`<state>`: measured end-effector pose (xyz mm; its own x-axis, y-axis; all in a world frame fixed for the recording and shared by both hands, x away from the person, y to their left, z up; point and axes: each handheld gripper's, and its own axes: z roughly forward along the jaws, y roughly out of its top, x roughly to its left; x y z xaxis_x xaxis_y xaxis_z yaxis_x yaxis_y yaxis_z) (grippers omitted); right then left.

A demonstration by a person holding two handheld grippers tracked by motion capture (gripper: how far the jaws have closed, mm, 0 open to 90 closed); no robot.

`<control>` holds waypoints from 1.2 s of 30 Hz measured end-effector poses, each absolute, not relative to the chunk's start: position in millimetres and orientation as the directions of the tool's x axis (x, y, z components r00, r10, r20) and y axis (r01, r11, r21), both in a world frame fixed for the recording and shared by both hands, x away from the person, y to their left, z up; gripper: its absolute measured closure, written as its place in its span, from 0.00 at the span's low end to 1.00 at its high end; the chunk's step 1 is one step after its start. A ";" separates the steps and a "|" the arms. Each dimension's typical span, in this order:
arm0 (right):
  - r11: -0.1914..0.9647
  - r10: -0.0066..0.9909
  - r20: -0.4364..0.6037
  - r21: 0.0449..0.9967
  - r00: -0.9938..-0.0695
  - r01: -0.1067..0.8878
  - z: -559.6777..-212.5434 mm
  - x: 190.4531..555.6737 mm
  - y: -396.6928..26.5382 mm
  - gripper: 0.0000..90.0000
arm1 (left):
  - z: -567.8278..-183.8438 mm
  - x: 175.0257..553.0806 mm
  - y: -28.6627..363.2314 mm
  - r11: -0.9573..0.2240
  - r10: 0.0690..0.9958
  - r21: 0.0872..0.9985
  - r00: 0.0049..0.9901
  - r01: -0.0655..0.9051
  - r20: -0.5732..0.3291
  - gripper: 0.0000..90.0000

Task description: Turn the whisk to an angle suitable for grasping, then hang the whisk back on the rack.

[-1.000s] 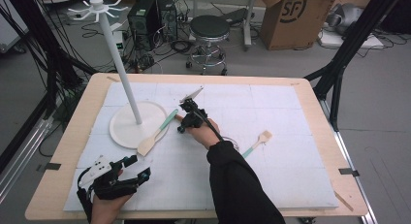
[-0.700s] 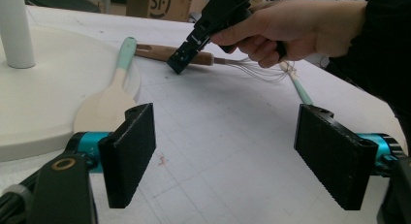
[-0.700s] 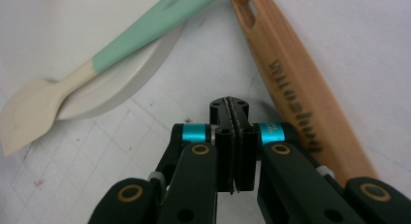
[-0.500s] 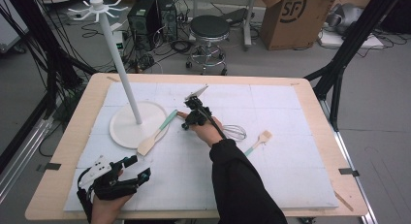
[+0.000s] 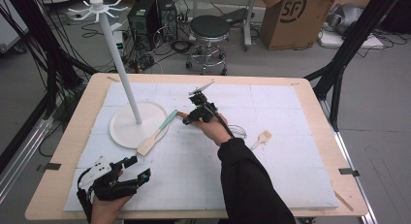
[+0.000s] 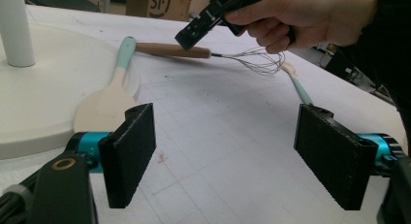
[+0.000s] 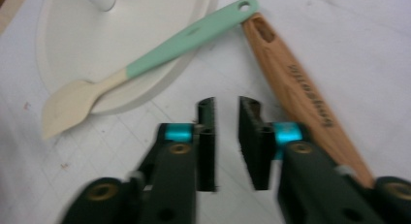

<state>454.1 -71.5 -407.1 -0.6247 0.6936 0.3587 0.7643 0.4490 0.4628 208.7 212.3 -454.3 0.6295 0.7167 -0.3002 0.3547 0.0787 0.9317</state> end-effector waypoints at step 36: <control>0.437 0.658 0.383 0.507 -0.648 0.743 -408.9 467.1 -131.0 0.51 | -455.2 219.4 208.4 0.067 0.709 0.929 0.638 0.363 -0.300 0.26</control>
